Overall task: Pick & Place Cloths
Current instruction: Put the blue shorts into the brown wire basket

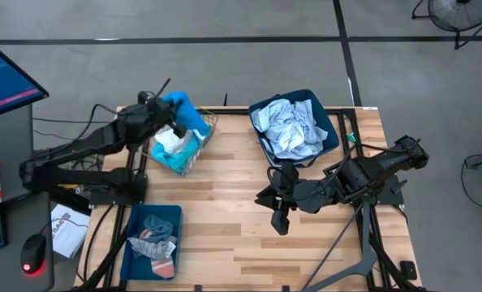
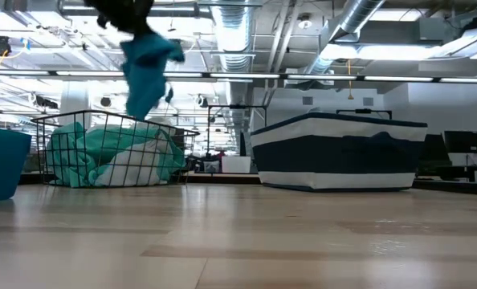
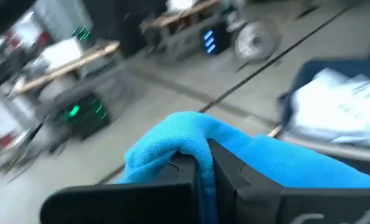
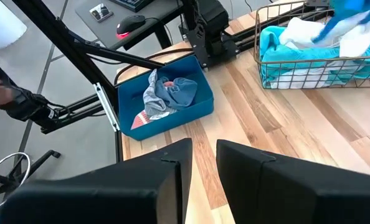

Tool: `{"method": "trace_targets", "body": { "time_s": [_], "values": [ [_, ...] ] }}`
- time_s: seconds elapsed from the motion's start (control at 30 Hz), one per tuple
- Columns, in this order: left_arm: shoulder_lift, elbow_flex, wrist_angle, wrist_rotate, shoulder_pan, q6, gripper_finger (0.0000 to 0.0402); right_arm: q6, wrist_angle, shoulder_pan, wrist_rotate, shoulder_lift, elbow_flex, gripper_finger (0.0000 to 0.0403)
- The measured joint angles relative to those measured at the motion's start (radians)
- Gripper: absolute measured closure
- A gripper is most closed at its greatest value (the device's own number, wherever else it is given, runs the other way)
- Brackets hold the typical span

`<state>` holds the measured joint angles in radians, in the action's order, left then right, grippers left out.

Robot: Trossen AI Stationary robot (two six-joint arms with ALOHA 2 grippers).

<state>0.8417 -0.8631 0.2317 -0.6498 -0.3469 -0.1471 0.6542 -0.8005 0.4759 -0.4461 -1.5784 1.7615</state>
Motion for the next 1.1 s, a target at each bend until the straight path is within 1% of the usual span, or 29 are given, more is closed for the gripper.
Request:
{"method": "trace_targets", "body": {
  "time_s": [0.13, 0.2, 0.3, 0.37, 0.43, 0.53, 0.6, 0.77, 0.83, 0.9, 1.1],
  "values": [
    [0.004, 0.072, 0.062, 0.01, -0.104, 0.092, 0.0401, 0.0, -0.004, 0.0, 0.0, 0.0, 0.0, 0.0332],
    [0.004, 0.12, 0.063, 0.03, -0.146, 0.137, 0.0401, 0.0, -0.008, 0.0, 0.0, 0.0, 0.0, 0.0332],
    [0.004, 0.206, 0.069, 0.096, -0.204, 0.207, 0.0401, 0.0, -0.008, 0.0, 0.0, 0.0, 0.0, 0.0332],
    [0.004, 0.258, 0.065, 0.167, -0.232, 0.263, 0.0401, 0.0, -0.008, 0.0, 0.0, 0.0, 0.0, 0.0332],
    [0.004, 0.31, 0.053, 0.231, -0.245, 0.311, 0.0401, 0.0, -0.008, 0.0, 0.0, 0.0, 0.0, 0.0332],
    [0.004, 0.379, 0.048, 0.291, -0.245, 0.339, 0.0401, 0.0, -0.008, 0.0, 0.0, 0.0, 0.0, 0.0332],
    [0.004, 0.419, 0.048, 0.295, -0.245, 0.348, 0.0401, 0.0, -0.008, 0.0, 0.0, 0.0, 0.0, 0.0332],
    [0.004, 0.483, 0.046, 0.275, -0.245, 0.473, 0.0392, 0.001, -0.007, 0.0, 0.0, 0.0, 0.0, 0.0332],
    [0.009, 0.488, 0.045, 0.283, -0.245, 0.471, 0.0383, 0.001, -0.007, 0.0, 0.0, 0.0, 0.0, 0.0332],
    [0.011, 0.488, 0.044, 0.314, -0.245, 0.44, 0.0367, 0.001, -0.007, 0.0, 0.0, 0.0, 0.0, 0.0332],
    [0.009, 0.488, 0.037, 0.431, -0.245, 0.409, 0.0295, 0.001, 0.001, 0.0, 0.0, 0.0, 0.0, 0.0332]
  ]
}}
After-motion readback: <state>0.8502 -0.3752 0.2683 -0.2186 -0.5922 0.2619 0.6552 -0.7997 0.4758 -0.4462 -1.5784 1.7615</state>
